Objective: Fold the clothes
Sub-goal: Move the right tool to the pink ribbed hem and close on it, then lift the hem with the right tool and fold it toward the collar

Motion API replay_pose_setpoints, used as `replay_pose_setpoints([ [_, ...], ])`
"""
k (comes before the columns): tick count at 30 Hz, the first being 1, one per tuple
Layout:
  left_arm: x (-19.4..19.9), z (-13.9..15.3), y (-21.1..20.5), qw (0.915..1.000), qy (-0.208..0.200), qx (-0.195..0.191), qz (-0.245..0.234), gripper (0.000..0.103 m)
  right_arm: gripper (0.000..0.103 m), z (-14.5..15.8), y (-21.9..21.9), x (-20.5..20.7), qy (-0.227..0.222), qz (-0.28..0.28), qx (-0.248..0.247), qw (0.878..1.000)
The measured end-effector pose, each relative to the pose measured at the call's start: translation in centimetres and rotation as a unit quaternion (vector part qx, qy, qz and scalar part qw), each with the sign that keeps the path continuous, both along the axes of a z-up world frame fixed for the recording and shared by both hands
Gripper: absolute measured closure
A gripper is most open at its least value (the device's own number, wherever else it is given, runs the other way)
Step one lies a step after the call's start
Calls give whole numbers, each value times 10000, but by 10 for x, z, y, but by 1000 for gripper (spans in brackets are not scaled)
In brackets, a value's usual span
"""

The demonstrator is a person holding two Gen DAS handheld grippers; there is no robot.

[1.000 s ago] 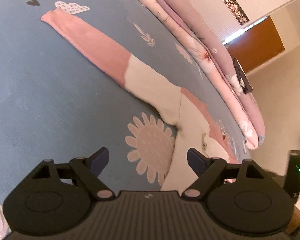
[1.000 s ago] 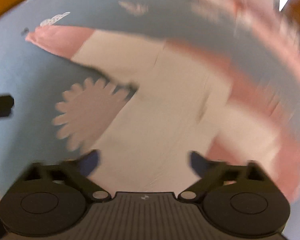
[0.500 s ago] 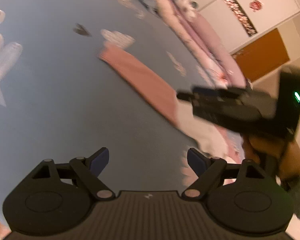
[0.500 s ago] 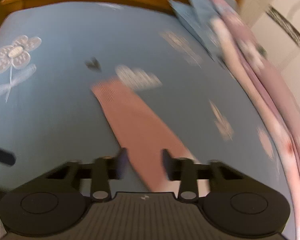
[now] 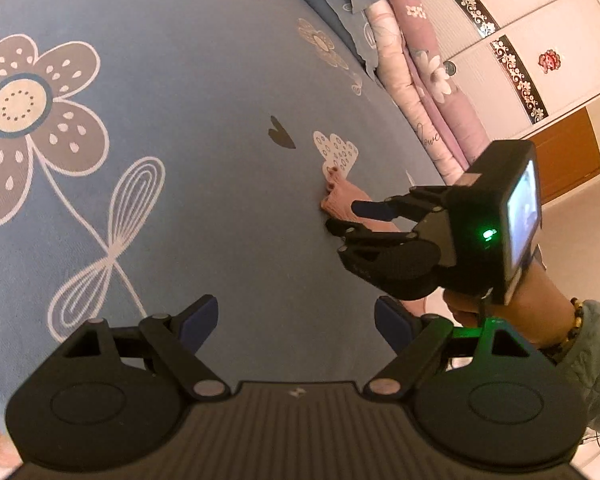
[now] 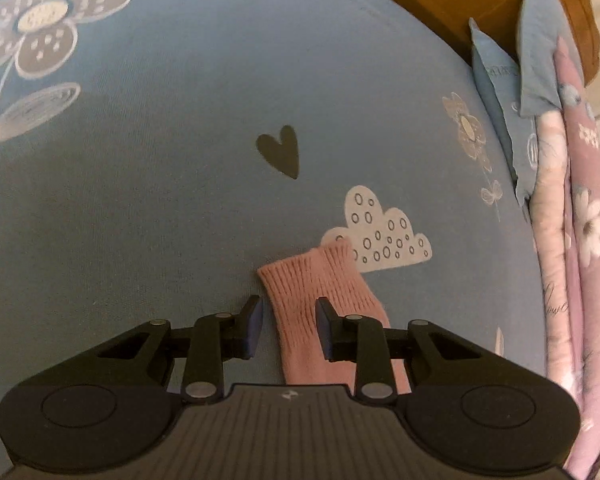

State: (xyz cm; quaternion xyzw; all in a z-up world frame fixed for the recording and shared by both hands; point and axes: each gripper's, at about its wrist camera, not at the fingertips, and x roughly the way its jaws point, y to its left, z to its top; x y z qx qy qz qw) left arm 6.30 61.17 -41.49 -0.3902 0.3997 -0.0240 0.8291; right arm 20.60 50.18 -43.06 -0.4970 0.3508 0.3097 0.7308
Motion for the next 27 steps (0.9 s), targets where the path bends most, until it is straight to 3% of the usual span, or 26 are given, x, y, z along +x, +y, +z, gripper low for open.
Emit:
replay_pose_setpoints([
  [5,3,-2,7,9999,-45,-101,-27,18,71,-6,13,-9,-208,120,-380,9990],
  [6,3,-2,8,9999,-40,-120,-27,18,77,-6,15,-10,-223,122,-439,9987],
  [7,3,-2,9,9999,-42,-128,-19,18,95,-7,17,-9,-149,69,-468,9988],
  [13,5,4,16,9999,-103,11,-88,18,95,-2,13,-10,-194,-121,-283,9993],
  [20,15,13,10,9994,-166,217,-190,18,95,35,-19,8,-99,-1005,800,9917],
  [27,39,19,-22,9990,-215,-97,-371,18,95,78,-96,25,-61,-2227,2041,9533],
])
